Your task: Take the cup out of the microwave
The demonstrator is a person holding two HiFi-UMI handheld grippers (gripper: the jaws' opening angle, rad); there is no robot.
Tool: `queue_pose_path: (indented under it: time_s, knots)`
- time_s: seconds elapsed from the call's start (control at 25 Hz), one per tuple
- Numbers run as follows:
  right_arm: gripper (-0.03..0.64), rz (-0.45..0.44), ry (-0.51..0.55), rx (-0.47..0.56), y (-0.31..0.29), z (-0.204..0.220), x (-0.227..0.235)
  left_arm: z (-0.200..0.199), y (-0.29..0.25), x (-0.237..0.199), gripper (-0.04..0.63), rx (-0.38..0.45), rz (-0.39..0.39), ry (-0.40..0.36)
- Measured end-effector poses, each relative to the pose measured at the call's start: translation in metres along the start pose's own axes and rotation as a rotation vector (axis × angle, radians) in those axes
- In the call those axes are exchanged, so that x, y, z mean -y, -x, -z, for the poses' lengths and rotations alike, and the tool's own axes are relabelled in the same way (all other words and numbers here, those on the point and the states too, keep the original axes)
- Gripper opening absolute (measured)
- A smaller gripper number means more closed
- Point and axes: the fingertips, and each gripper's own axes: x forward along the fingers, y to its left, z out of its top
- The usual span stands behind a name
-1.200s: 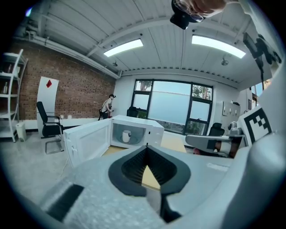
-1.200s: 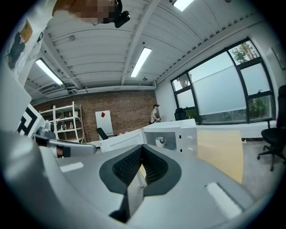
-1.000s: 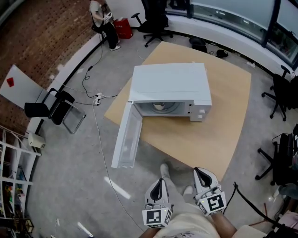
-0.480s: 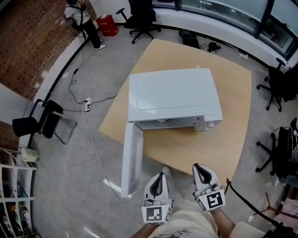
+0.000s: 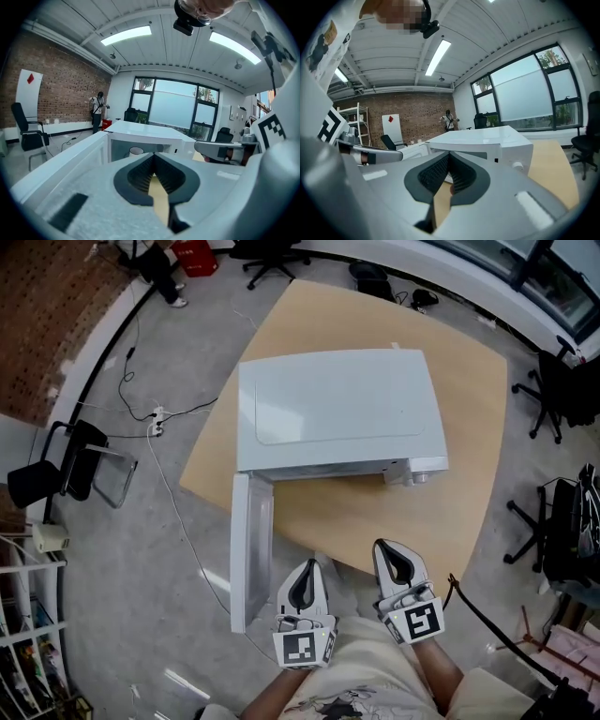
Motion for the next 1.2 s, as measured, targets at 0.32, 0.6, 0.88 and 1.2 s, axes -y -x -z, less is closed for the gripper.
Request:
queue_pose_path:
  time_s: [0.32, 0.6, 0.88, 1.2]
  knots:
    - [0.005, -0.054, 0.007, -0.044, -0.017, 0.023, 0.023, 0.007, -0.049, 0.002, 0.058, 0.013, -0.033, -0.011]
    - [0.005, -0.067, 0.001, -0.075, -0.032, 0.033, 0.037, 0.032, -0.110, -0.019, 0.207, -0.006, -0.071, -0.026]
    - [0.005, -0.057, 0.010, -0.095, -0.040, 0.041, 0.044, 0.064, -0.163, -0.042, 0.289, -0.051, -0.099, -0.081]
    - [0.005, -0.064, 0.005, -0.094, -0.049, 0.043, 0.043, 0.065, -0.216, -0.060, 0.393, 0.002, -0.125, -0.099]
